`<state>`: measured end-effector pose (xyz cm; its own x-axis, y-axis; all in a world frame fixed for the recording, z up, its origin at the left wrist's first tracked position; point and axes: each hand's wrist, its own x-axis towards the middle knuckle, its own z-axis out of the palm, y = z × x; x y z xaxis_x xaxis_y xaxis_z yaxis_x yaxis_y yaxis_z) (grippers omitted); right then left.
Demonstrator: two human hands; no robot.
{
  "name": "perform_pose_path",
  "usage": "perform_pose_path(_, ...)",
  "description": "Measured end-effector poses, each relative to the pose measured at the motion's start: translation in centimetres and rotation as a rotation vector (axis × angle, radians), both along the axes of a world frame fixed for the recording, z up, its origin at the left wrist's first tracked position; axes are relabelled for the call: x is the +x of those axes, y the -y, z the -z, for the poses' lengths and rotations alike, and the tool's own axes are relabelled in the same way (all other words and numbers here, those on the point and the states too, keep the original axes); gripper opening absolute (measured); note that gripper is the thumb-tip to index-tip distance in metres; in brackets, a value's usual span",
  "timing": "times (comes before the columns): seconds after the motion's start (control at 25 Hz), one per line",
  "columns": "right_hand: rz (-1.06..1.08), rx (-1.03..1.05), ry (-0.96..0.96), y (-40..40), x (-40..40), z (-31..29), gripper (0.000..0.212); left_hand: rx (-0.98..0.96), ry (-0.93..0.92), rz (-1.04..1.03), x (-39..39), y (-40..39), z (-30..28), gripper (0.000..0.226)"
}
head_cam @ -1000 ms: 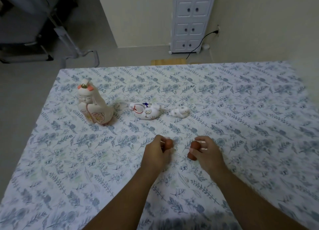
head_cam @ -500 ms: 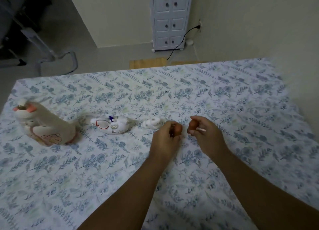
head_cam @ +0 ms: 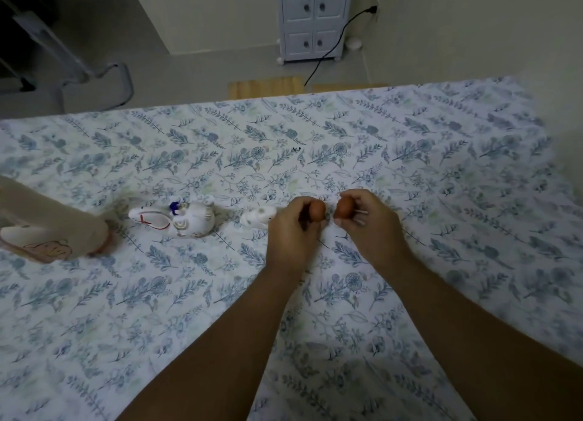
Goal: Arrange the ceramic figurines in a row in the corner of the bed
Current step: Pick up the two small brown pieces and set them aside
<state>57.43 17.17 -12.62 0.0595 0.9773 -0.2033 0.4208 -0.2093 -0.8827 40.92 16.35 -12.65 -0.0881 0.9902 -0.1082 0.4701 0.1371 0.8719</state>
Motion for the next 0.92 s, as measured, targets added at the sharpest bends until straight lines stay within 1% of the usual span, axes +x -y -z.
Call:
perform_pose_path(0.16,-0.077,0.055,0.072,-0.2,0.4,0.2,0.032,-0.01,-0.011,0.01,0.2,0.0,-0.4,0.031)
perform_pose_path(0.28,-0.159,0.04,0.113,-0.5,1.1,0.1,0.033,-0.029,-0.022,0.002,0.3,0.1,-0.6,0.03)
perform_pose_path(0.4,-0.171,0.013,0.123,-0.4,1.1,-0.1,0.034,-0.027,-0.02,0.01,0.5,0.1,-0.6,0.032)
perform_pose_path(0.48,-0.166,-0.019,0.117,-0.2,0.8,-0.6,0.043,-0.036,-0.009,0.012,0.5,0.5,-0.8,0.034)
perform_pose_path(0.56,-0.162,-0.059,0.102,0.3,0.6,-1.5,0.061,-0.059,0.025,0.021,0.5,1.2,-1.2,0.038)
perform_pose_path(0.64,-0.151,-0.06,0.126,1.1,0.4,-2.6,0.072,-0.085,0.051,0.019,0.2,2.4,-2.0,0.053)
perform_pose_path(0.68,-0.142,-0.037,0.162,1.6,0.2,-3.3,0.071,-0.089,0.039,0.015,-0.2,3.1,-2.4,0.058)
perform_pose_path(0.72,-0.139,0.011,0.217,2.1,-0.2,-3.9,0.068,-0.073,0.017,0.018,-0.7,3.9,-3.0,0.058)
perform_pose_path(0.8,-0.171,0.133,0.352,3.3,-1.7,-5.4,0.061,-0.002,-0.041,0.035,-2.2,5.6,-4.3,0.052)
perform_pose_path(0.92,-0.259,0.23,0.497,4.7,-5.2,-7.2,0.053,0.099,-0.192,0.064,-5.8,7.6,-6.0,0.051)
